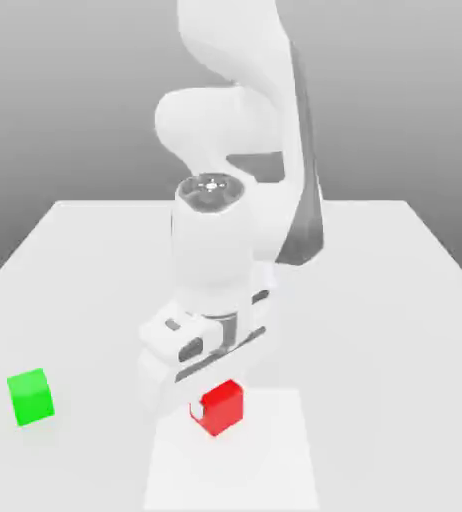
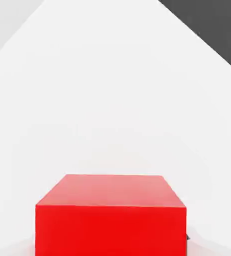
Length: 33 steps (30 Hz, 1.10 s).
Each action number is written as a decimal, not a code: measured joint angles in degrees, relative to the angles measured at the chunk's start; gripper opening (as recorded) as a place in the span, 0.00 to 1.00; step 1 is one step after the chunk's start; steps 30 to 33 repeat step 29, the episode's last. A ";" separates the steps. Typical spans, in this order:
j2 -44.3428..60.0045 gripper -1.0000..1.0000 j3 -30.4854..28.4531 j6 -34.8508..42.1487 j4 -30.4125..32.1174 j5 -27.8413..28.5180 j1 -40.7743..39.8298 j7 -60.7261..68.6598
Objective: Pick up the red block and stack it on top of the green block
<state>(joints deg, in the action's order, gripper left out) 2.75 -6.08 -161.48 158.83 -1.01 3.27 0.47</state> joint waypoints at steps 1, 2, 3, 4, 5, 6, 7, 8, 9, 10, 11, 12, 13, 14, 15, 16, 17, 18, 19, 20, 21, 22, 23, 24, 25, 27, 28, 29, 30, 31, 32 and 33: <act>-1.09 0.00 -0.46 1.15 -0.07 0.42 -0.88 0.84; -1.67 0.00 -1.02 1.99 -0.33 0.62 -2.13 2.43; -1.95 0.00 -1.62 2.66 -0.71 0.71 -3.49 4.49; -2.08 0.00 -2.22 3.24 -1.14 0.75 -4.90 6.75; -2.14 0.00 -2.83 3.77 -1.61 0.75 -6.35 9.11; -2.16 0.00 -3.44 4.28 -2.08 0.75 -7.80 11.53; -2.16 0.00 -4.04 4.77 -2.56 0.74 -9.26 13.98; -2.16 0.00 -4.86 5.26 -3.05 0.77 -10.51 16.39; -2.15 0.00 -5.43 5.75 -3.54 0.73 -11.98 18.88; -2.15 0.00 -6.06 6.24 -4.03 0.70 -13.39 21.35; -2.14 0.00 -6.67 6.72 -4.52 0.68 -14.80 23.83; -2.13 0.00 -7.61 7.22 -5.01 0.70 -15.86 26.25; -2.12 0.00 -8.22 7.69 -5.50 0.66 -17.25 28.74; -2.11 0.00 -8.87 8.18 -5.99 0.64 -18.61 31.23; -2.11 0.00 -9.53 8.66 -6.48 0.62 -19.94 33.70; -2.10 0.00 -10.21 9.14 -6.96 0.61 -21.27 36.17; -2.10 0.00 -10.89 9.62 -7.45 0.60 -22.59 38.64; -2.08 0.00 -11.59 10.10 -7.94 0.58 -23.91 41.10; -1.99 0.00 -12.22 10.46 -8.41 0.50 -25.27 43.46; -1.16 0.00 -12.21 9.92 -8.71 -0.13 -26.60 45.05; 0.07 0.00 -11.97 8.94 -8.92 -1.03 -26.07 46.26; 1.50 0.00 -11.54 7.68 -9.08 -2.14 -25.94 47.37; 3.07 0.00 -11.15 6.30 -9.21 -3.41 -25.98 48.43; 4.71 0.00 -10.57 4.85 -9.31 -4.72 -26.32 49.45; 6.42 0.00 -10.00 3.37 -9.40 -6.06 -26.64 50.46; 9.20 1.00 -8.68 0.91 -9.50 -8.28 -27.57 52.08; 9.20 1.00 -8.68 0.91 -9.50 -8.28 -27.57 52.08; 9.20 1.00 -8.68 0.91 -9.50 -8.28 -27.57 52.08; 9.20 1.00 -8.68 0.91 -9.50 -8.28 -27.57 52.08; 9.20 1.00 -8.68 0.91 -9.50 -8.28 -27.57 52.08; 9.20 1.00 -8.68 0.91 -9.50 -8.28 -27.57 52.08; 9.20 1.00 -8.68 0.91 -9.50 -8.28 -27.57 52.08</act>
